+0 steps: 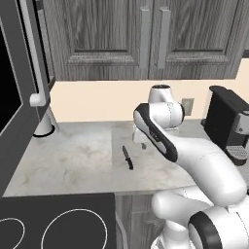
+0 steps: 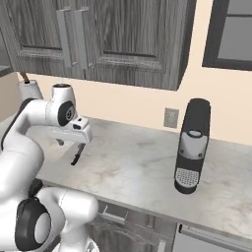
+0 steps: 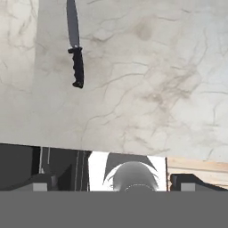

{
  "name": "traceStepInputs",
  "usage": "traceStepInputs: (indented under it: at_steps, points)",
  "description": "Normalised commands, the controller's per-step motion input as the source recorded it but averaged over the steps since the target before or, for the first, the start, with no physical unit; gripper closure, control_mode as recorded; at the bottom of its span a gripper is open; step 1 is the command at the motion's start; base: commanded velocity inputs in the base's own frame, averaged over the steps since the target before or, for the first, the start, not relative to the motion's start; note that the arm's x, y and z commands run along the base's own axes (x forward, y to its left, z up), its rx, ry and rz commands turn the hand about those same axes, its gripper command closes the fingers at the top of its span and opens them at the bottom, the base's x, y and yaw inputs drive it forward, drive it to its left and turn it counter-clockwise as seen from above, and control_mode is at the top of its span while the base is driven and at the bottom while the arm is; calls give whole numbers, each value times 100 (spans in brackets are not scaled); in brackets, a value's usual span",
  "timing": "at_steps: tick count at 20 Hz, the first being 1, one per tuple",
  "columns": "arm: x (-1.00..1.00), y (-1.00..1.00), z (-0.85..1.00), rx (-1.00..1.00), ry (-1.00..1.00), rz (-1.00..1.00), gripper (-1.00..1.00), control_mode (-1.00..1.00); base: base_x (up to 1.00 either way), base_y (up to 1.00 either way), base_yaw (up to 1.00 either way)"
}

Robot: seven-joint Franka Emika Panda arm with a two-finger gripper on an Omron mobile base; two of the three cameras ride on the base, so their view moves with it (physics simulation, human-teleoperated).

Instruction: Retrieve the butter from the fridge and place it on a plate on the dining table. Then retrieve the butter knife by the fridge and place it near the plate.

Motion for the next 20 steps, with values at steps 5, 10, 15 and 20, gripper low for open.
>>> traceStepInputs:
  at_steps: [5, 10, 15, 20]
  points:
    - [51, 41, -41, 8, 0, 0, -100, -100, 0, 0, 0]
    - [55, 40, -69, 1, 0, 0, -100, -100, 0, 0, 0]
    - [32, 17, -40, -1, 0, 0, -100, -100, 0, 0, 0]
    - [13, 4, -43, -4, 0, 0, -100, -100, 0, 0, 0]
